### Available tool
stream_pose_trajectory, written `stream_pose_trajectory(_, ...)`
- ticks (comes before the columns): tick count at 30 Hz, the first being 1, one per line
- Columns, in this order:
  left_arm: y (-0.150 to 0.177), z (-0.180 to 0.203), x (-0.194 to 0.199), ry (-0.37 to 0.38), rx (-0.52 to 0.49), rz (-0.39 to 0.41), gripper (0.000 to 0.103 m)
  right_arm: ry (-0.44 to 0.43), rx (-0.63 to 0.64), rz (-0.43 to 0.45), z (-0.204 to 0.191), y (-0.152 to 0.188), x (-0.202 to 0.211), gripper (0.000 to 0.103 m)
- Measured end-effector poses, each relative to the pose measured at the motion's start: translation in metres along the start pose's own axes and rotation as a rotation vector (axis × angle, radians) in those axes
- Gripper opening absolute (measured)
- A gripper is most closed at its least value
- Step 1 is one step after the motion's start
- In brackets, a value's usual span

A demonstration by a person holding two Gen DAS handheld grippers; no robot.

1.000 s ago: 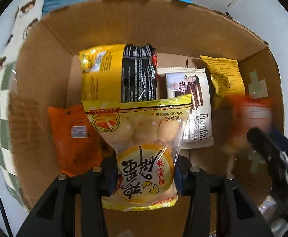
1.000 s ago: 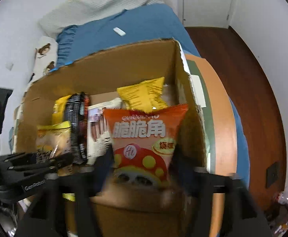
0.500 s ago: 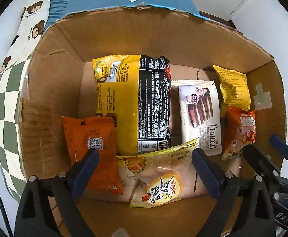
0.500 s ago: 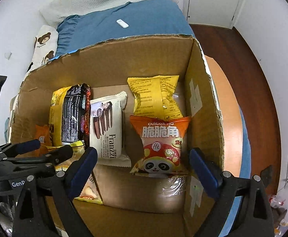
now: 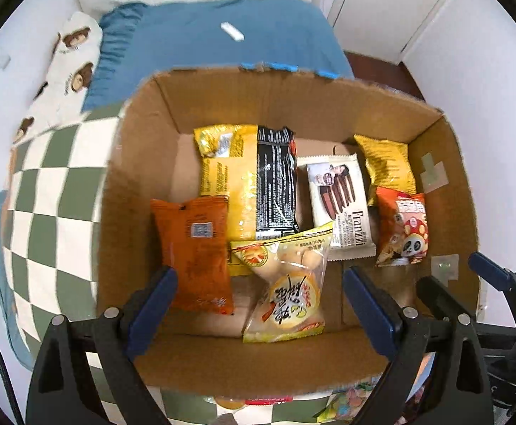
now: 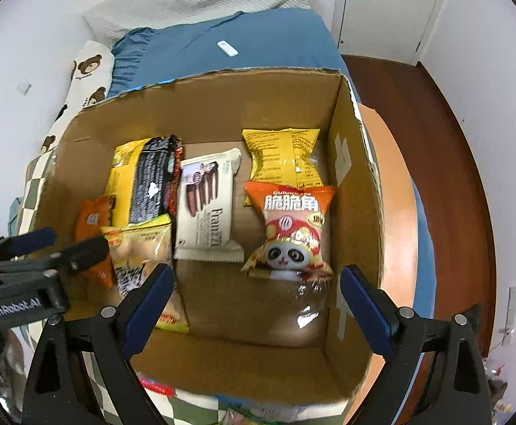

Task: Organize snacks
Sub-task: 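Move both tools back over the blanket toward the remaining snacks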

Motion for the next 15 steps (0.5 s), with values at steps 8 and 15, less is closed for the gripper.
stream_pose_trajectory(8, 0.017, -0.004, 0.045, 0.002, 0.014, 0.118, 0.096, -0.004, 0.037, 0.103, -0.018, 0.024, 0.049, 0.097)
stream_pose_trajectory(15, 0.048, -0.010, 0.084, -0.019, 0.011, 0.222, 0.096, -0.019, 0.039, 0.203, -0.026, 0.048, 0.099, 0.097)
Point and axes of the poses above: each gripper's, at about its wrist camera, not at the fingertips, and x roughly against the way its jaws point, z to its right, y to its underside, the point moved 6 cm from there along -x, roughly the way its jaws point, and after that the axes turned 5 degrees about -y, right-handed, at the moved point
